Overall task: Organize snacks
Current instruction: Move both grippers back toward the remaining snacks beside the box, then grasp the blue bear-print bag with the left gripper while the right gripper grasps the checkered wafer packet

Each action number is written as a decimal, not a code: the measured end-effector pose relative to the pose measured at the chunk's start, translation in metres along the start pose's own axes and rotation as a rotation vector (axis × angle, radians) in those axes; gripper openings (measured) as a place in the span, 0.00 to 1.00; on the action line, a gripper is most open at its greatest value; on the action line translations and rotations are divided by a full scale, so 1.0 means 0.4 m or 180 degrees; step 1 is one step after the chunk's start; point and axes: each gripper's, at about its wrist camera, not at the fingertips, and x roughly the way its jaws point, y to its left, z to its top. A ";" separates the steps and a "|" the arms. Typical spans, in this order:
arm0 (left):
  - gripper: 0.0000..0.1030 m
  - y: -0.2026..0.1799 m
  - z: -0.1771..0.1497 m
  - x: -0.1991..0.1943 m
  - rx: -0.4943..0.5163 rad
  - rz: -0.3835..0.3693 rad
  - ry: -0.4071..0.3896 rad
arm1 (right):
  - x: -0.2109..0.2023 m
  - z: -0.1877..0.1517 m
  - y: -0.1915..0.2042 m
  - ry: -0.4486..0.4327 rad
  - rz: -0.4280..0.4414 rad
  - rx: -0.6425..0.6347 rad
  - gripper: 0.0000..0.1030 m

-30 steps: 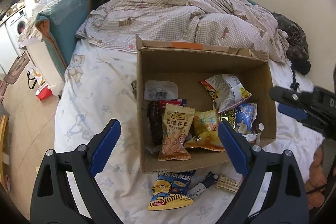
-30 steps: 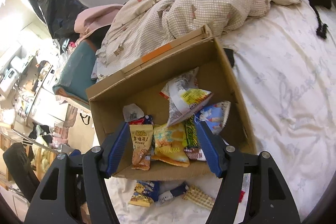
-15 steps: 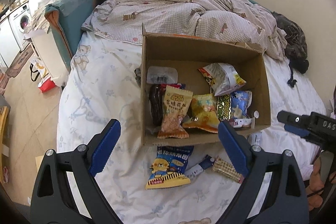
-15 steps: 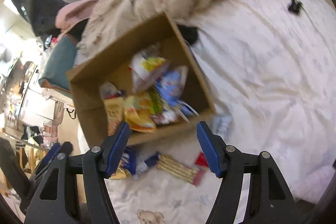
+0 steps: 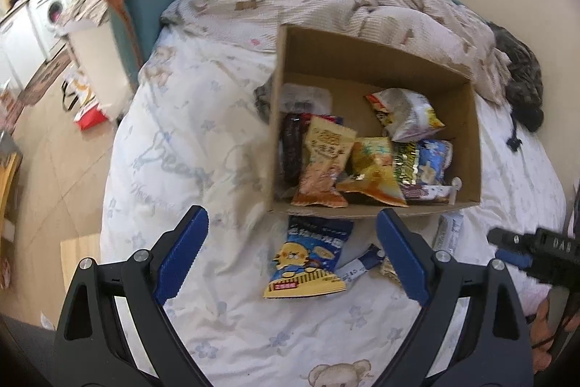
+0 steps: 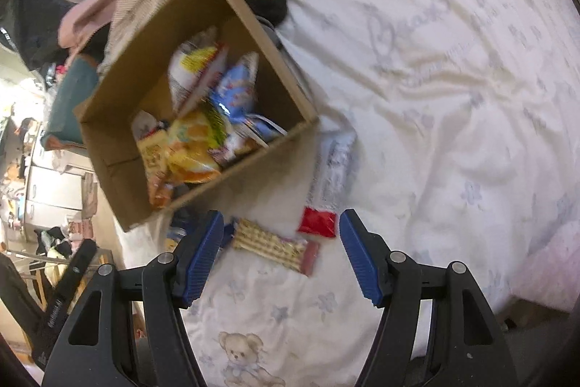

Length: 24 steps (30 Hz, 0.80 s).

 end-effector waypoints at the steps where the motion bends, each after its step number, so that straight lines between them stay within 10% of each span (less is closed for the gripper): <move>1: 0.89 0.009 -0.001 0.005 -0.0062 0.0007 0.0031 | 0.001 -0.002 -0.005 0.0008 0.0016 0.0035 0.67; 21: 0.89 -0.050 -0.089 0.324 0.0087 -0.0080 0.1267 | 0.019 0.003 -0.026 0.0164 -0.0024 0.0140 0.67; 24: 0.72 -0.047 -0.094 0.317 0.0050 -0.0117 0.1223 | 0.019 0.001 -0.026 0.0162 -0.0070 0.0106 0.67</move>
